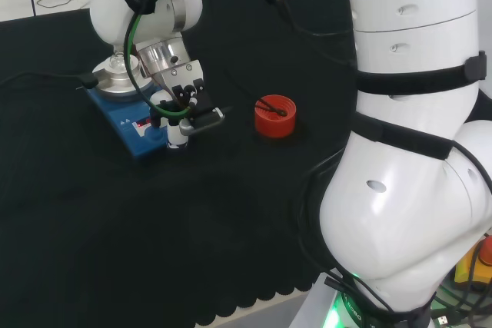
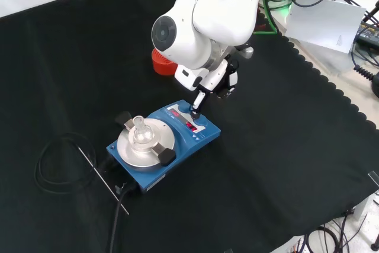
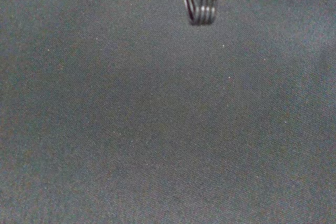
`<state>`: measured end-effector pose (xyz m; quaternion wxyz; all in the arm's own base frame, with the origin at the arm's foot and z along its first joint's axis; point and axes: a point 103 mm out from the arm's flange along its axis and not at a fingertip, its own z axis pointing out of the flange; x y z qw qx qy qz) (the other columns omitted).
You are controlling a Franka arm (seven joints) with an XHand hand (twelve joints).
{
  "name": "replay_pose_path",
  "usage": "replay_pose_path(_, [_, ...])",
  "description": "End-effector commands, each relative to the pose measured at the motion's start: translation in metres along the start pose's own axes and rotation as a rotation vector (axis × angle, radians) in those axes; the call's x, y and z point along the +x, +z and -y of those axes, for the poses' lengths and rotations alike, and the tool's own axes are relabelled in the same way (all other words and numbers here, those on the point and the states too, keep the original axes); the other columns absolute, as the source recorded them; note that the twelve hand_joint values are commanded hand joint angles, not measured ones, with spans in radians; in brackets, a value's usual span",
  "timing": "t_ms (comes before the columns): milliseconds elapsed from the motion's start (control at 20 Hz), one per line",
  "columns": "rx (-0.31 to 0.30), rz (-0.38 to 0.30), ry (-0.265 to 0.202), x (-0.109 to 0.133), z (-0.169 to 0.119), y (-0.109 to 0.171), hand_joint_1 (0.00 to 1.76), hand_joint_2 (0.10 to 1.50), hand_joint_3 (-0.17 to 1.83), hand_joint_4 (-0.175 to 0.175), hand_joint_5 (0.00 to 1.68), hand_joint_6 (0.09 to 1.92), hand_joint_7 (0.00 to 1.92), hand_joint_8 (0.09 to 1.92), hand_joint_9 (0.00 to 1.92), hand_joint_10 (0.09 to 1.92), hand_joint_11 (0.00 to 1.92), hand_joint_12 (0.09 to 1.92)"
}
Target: Turn on the heater.
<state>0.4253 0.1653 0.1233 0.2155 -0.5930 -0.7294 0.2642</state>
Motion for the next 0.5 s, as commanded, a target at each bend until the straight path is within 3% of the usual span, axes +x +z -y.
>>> replay_pose_path(50, [-0.004,-0.002,0.0,0.0,0.001,-0.001,1.48,0.71,1.05,-0.054,0.28,0.56,1.77,1.54,1.85,1.65,1.61,1.34])
replay_pose_path(500, [-0.065,-0.021,0.009,-0.005,0.016,-0.029,1.48,0.71,1.05,-0.054,0.28,0.58,1.77,1.54,1.85,1.65,1.61,1.34])
